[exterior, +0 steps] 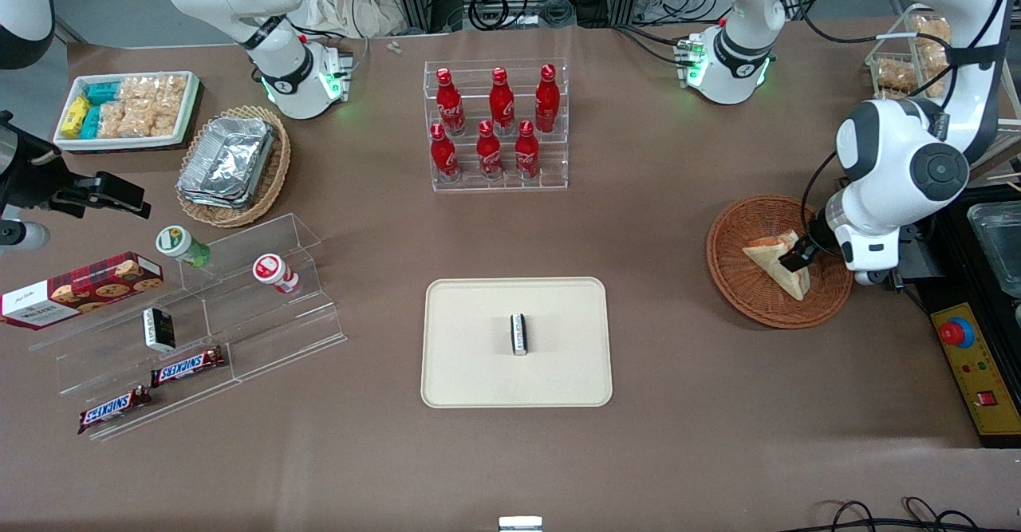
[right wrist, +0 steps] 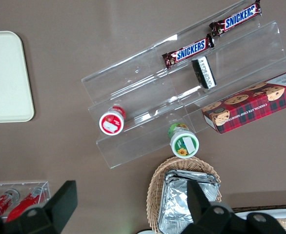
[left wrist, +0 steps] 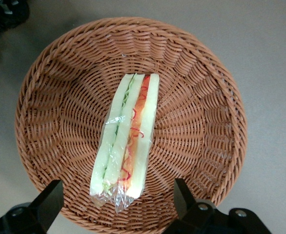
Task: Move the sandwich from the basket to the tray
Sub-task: 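Close the left gripper on the sandwich's edge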
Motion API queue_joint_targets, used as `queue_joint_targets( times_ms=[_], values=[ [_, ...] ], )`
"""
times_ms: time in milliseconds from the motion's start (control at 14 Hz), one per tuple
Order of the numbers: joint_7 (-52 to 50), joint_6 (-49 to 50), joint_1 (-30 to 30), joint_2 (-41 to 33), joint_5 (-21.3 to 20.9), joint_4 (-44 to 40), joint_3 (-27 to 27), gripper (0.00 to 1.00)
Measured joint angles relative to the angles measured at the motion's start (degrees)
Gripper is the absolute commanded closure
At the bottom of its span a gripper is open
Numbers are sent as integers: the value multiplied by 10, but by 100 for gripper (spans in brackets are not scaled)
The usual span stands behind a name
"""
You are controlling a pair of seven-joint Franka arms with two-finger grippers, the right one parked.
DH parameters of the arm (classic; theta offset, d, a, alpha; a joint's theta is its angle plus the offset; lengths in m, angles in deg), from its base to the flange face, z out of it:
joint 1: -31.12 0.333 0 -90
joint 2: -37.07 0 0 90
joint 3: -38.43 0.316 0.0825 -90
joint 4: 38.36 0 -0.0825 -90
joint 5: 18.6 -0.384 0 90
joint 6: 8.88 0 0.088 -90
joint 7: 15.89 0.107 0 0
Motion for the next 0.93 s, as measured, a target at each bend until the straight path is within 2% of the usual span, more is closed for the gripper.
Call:
queue_joint_targets(
  times_ms=[643, 714, 786, 929],
  values=[
    [0, -143, 0, 50, 1, 67, 0, 2],
    [0, -150, 0, 58, 1, 67, 0, 58],
    [-1, -155, 0, 62, 1, 66, 0, 100],
    [-11, -159, 0, 60, 1, 63, -1, 100]
  ],
)
